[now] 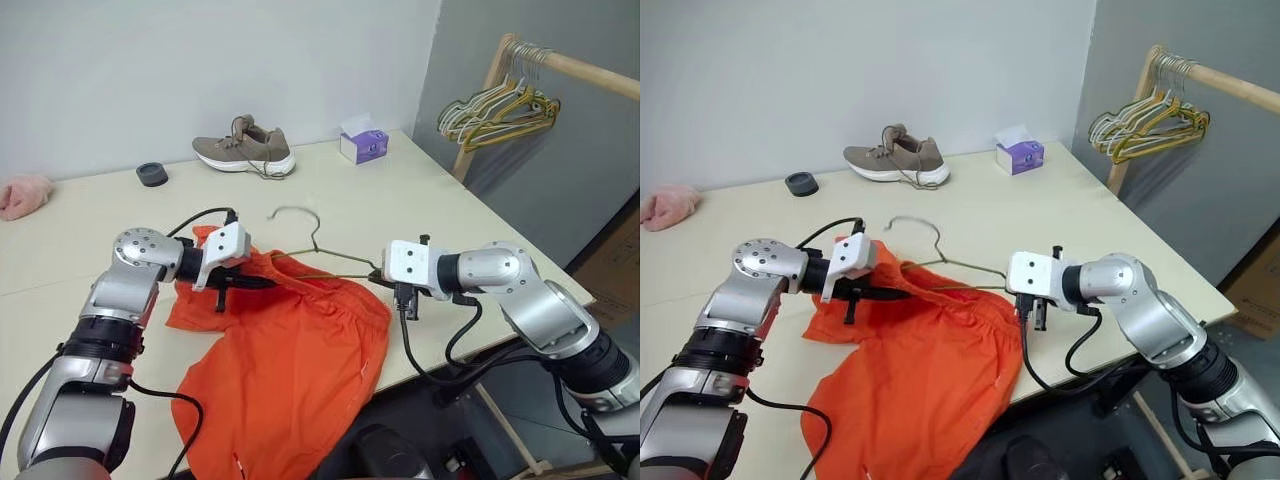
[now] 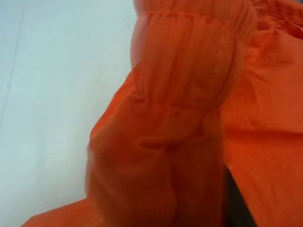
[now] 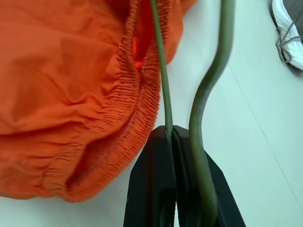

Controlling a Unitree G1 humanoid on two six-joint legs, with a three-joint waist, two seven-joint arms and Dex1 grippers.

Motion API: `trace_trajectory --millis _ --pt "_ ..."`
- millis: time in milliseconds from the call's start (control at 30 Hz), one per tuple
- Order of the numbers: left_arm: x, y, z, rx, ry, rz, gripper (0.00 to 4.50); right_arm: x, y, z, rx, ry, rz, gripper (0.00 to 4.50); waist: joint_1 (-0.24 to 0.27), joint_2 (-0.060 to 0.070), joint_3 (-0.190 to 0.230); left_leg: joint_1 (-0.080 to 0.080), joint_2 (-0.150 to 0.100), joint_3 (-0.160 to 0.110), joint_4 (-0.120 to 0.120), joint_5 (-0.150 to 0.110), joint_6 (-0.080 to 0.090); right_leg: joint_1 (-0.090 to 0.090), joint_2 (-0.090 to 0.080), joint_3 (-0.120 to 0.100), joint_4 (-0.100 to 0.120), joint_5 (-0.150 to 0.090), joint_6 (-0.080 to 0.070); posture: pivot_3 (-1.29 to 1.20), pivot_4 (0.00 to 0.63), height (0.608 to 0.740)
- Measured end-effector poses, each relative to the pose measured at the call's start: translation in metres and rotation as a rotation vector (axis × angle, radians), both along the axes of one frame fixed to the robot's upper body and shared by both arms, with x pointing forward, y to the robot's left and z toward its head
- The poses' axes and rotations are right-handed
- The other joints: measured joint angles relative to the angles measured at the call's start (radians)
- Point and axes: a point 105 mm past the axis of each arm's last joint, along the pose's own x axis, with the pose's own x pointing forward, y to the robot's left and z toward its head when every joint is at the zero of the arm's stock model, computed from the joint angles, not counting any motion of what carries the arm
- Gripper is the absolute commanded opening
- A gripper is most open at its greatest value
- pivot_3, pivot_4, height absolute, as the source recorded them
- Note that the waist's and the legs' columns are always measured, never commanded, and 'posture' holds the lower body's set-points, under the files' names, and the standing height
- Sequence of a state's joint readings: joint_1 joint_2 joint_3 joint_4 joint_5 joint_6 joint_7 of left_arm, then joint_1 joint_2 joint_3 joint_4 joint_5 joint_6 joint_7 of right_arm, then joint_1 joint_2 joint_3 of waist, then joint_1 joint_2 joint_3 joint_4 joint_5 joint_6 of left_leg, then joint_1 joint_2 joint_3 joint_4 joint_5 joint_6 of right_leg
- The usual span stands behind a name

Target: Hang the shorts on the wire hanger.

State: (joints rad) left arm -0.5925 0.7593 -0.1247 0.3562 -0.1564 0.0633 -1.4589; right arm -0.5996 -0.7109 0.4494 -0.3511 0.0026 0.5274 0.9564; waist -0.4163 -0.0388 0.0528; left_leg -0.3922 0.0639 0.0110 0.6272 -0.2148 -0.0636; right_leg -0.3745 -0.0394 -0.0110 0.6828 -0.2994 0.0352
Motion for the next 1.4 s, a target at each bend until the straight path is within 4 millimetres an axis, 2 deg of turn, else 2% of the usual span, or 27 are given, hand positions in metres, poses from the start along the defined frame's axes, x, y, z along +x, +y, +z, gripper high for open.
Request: trace_trajectory --millis 200,233,300,533,633,700,767,867,1000,1067,1333,1400 --pt "-0.009 -0.004 -0.007 0.002 0.033 -0.029 0.01 -0.007 -0.006 -0.004 -0.050 -0.035 0.086 0.00 0.000 0.000 0.000 0.000 0.000 0.000 0.000 0.000 0.000 0.000 0.000 0.000 0.000 0.000 0.000 -0.40 0.000 0.740" --pt "-0.010 -0.005 -0.007 -0.003 0.036 -0.033 0.00 -0.006 -0.008 -0.005 -0.056 -0.037 0.095 0.50 0.000 0.000 0.000 0.000 0.000 0.000 0.000 0.000 0.000 0.000 0.000 0.000 0.000 0.000 0.000 -0.39 0.000 0.740" --pt "-0.011 -0.003 -0.008 -0.001 0.045 -0.021 0.00 -0.004 -0.018 -0.006 -0.078 -0.042 0.097 1.04 0.000 0.000 0.000 0.000 0.000 0.000 0.000 0.000 0.000 0.000 0.000 0.000 0.000 0.000 0.000 -0.39 0.000 0.740" --pt "-0.015 0.021 -0.015 0.032 0.054 0.075 0.00 0.012 -0.078 -0.003 -0.150 -0.042 -0.054 3.47 0.001 0.001 0.000 0.001 0.000 0.001 0.000 0.000 0.000 0.001 0.000 0.001 0.000 0.000 0.000 -0.39 0.000 0.740" --pt "-0.013 0.024 -0.017 0.028 0.042 0.111 0.00 0.009 -0.100 0.001 -0.095 0.032 -0.172 4.47 0.003 0.000 0.000 0.001 0.000 0.000 0.000 0.000 0.000 0.001 0.000 0.000 0.000 0.000 0.000 -0.38 0.000 0.740" --pt "-0.010 0.028 -0.014 0.016 0.020 0.148 0.00 -0.005 -0.104 -0.007 -0.014 0.177 -0.238 4.47 0.005 0.000 0.000 0.002 0.000 0.000 0.000 0.000 0.000 0.002 0.000 0.000 0.000 0.000 0.000 -0.38 0.000 0.740" --pt "-0.007 0.031 -0.008 -0.016 0.010 0.192 0.00 -0.024 -0.094 -0.020 0.078 0.333 -0.266 4.47 0.005 0.000 0.000 0.002 0.000 0.000 0.000 0.000 0.000 0.002 0.000 0.000 0.000 0.000 0.000 -0.37 0.000 0.740" --pt "-0.006 0.029 0.001 -0.066 0.013 0.219 0.00 -0.038 -0.063 -0.035 0.238 0.478 -0.294 4.47 -0.001 -0.001 -0.001 0.003 0.001 0.000 0.000 0.000 0.000 0.002 0.000 0.000 0.001 0.000 0.000 -0.36 0.000 0.740" --pt "-0.007 0.024 0.009 -0.110 0.028 0.228 0.00 -0.038 -0.023 -0.048 0.425 0.617 -0.376 4.47 0.004 -0.001 -0.001 0.002 0.000 0.000 0.000 0.000 0.000 0.001 0.001 0.000 0.001 0.000 0.000 -0.36 0.000 0.740" --pt "-0.006 0.024 0.011 -0.118 0.029 0.234 0.00 -0.042 -0.009 -0.051 0.470 0.698 -0.389 4.47 0.007 -0.001 -0.001 0.002 0.000 0.000 0.000 0.000 0.000 0.001 0.000 0.001 0.001 0.000 0.000 -0.35 0.000 0.740" --pt "-0.004 0.024 0.016 -0.132 0.022 0.248 0.00 -0.059 0.021 -0.054 0.504 0.922 -0.376 4.47 0.040 -0.001 -0.001 0.001 0.000 0.000 0.000 0.000 0.000 0.001 0.001 0.000 0.001 0.000 0.000 -0.34 0.000 0.740" --pt "-0.004 0.024 0.016 -0.133 0.022 0.249 0.00 -0.059 0.025 -0.054 0.507 0.930 -0.383 3.91 0.045 -0.001 -0.001 0.001 0.000 0.000 0.000 0.000 0.000 0.001 0.001 0.000 0.001 0.000 0.000 -0.34 0.000 0.740"
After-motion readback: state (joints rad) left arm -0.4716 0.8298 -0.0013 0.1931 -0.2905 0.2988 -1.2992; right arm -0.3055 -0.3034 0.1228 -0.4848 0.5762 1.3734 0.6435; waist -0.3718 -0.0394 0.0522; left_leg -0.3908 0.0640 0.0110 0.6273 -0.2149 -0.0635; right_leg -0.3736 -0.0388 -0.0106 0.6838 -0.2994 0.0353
